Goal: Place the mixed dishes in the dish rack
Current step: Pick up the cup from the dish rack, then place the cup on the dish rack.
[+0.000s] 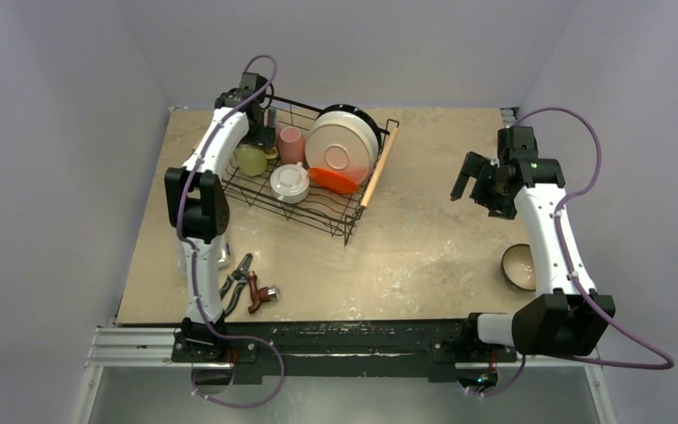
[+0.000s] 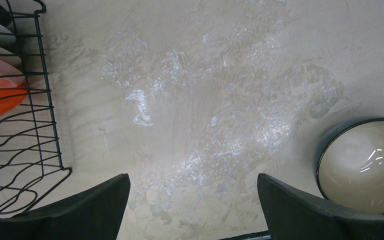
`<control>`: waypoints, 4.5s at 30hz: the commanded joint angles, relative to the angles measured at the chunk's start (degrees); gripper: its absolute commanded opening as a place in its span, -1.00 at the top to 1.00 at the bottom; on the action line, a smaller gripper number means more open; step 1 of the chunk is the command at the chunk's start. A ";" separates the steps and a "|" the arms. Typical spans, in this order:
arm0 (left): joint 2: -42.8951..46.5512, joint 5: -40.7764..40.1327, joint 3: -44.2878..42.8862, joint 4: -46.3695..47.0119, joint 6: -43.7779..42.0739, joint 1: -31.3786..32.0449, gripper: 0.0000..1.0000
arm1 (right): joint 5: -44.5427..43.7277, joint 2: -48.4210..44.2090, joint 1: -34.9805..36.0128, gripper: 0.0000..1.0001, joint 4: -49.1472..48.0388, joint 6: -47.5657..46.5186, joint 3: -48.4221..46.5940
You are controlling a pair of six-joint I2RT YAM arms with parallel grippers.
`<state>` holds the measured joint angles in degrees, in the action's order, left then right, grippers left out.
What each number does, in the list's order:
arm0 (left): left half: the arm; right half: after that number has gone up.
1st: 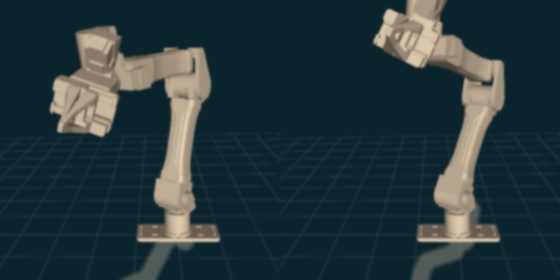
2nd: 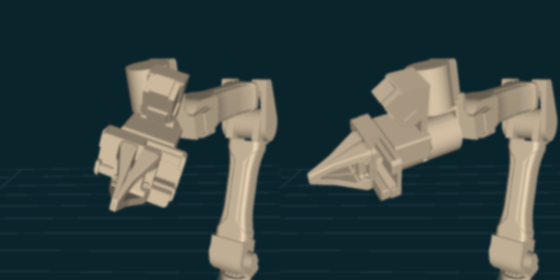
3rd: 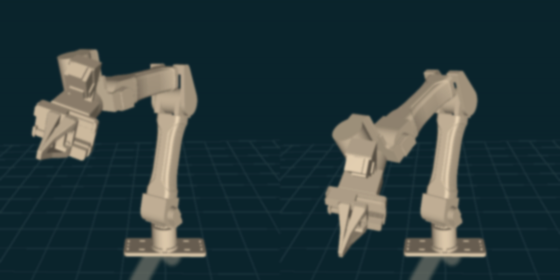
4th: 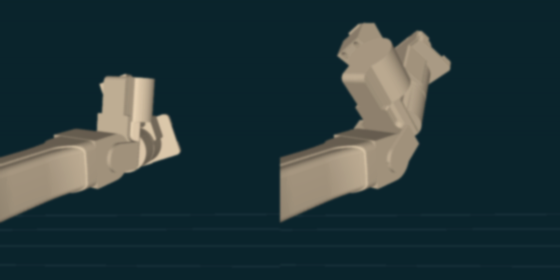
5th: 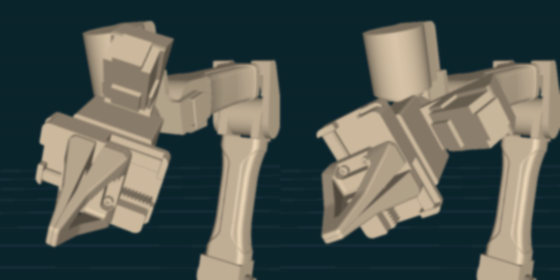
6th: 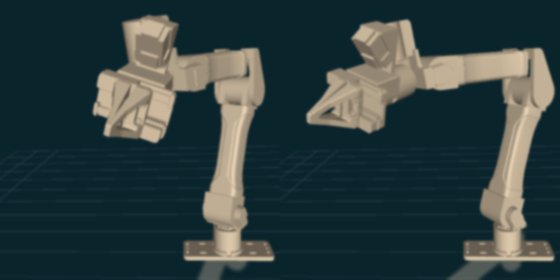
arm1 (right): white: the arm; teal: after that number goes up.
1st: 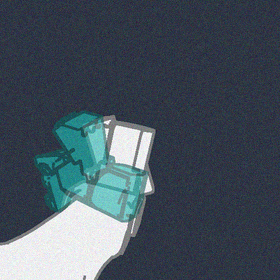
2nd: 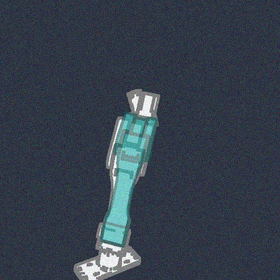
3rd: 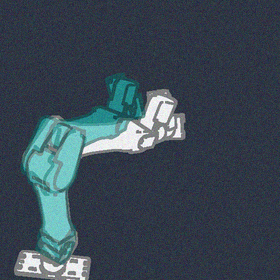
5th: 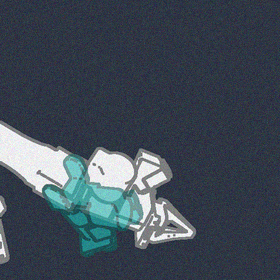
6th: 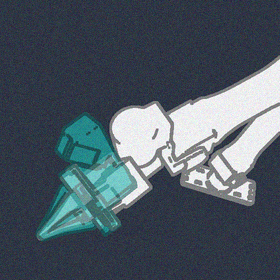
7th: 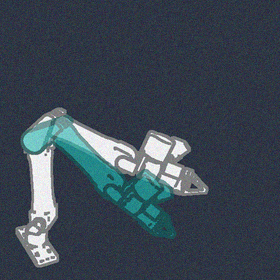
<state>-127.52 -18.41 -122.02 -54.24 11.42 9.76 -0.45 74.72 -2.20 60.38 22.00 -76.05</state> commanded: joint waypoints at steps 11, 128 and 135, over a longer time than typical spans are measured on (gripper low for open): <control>-0.22 2.14 0.20 1.09 0.84 -1.24 -0.97 | 1.54 0.25 0.26 -0.98 -0.30 -0.43 -1.68; 10.58 7.53 14.90 -10.75 53.55 30.91 0.85 | 4.76 -13.02 9.71 -0.98 -7.05 2.35 11.37; 11.41 7.43 14.70 -11.92 53.00 31.21 -0.09 | 4.75 -12.86 9.72 -0.98 -7.50 2.43 11.75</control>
<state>-115.02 -12.93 -106.43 -64.79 63.05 40.29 4.47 63.20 7.25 54.37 23.66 -64.93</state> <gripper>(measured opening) 0.741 0.987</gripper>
